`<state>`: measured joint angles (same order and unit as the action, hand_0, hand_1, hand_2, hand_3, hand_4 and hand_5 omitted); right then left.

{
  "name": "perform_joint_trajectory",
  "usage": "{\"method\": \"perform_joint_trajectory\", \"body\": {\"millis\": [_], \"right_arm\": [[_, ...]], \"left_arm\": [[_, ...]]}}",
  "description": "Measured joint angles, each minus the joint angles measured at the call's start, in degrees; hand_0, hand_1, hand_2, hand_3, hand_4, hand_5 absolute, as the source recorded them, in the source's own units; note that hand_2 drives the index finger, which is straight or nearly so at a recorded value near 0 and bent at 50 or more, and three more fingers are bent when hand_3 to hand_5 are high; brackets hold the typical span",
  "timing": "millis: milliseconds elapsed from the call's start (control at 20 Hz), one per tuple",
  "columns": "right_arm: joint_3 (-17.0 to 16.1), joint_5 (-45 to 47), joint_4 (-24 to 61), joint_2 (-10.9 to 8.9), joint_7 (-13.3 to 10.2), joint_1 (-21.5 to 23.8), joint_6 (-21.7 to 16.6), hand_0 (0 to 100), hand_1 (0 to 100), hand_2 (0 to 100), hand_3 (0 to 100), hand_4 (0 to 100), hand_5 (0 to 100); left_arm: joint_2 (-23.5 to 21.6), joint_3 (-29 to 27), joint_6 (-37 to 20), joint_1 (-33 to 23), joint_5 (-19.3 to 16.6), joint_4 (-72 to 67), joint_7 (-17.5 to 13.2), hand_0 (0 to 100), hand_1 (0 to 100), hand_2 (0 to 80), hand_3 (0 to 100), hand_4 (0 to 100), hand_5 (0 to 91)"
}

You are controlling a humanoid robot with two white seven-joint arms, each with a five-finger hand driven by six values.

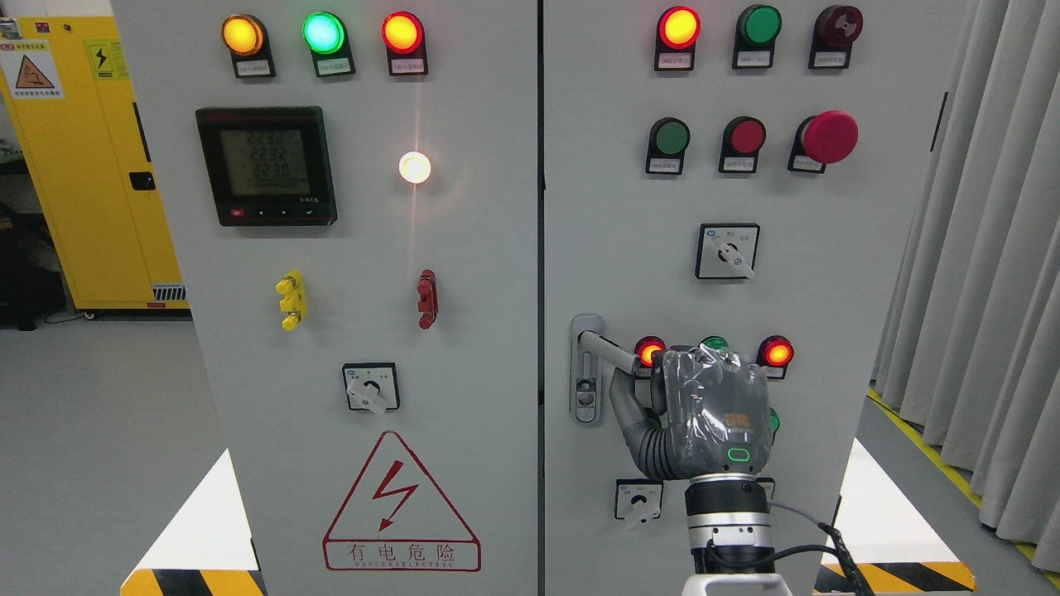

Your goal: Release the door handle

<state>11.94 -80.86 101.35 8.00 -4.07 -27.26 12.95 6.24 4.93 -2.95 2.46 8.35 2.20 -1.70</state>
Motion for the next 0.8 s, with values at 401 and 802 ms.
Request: {"method": "perform_joint_trajectory", "body": {"millis": [401,802], "right_arm": [[0.0,0.0,0.0,0.0,0.0,-0.3,0.0,62,37,100,100,100,100],[-0.1,0.0,0.1,0.01,0.0,-0.4,0.0,61,37,100,100,100,100]], "left_arm": [[0.0,0.0,0.0,0.0,0.0,0.0,0.0,12,56,0.0,0,0,0.0],[0.0,0.0,0.0,0.0,0.0,0.0,0.0,12,56,0.0,0,0,0.0]]}}
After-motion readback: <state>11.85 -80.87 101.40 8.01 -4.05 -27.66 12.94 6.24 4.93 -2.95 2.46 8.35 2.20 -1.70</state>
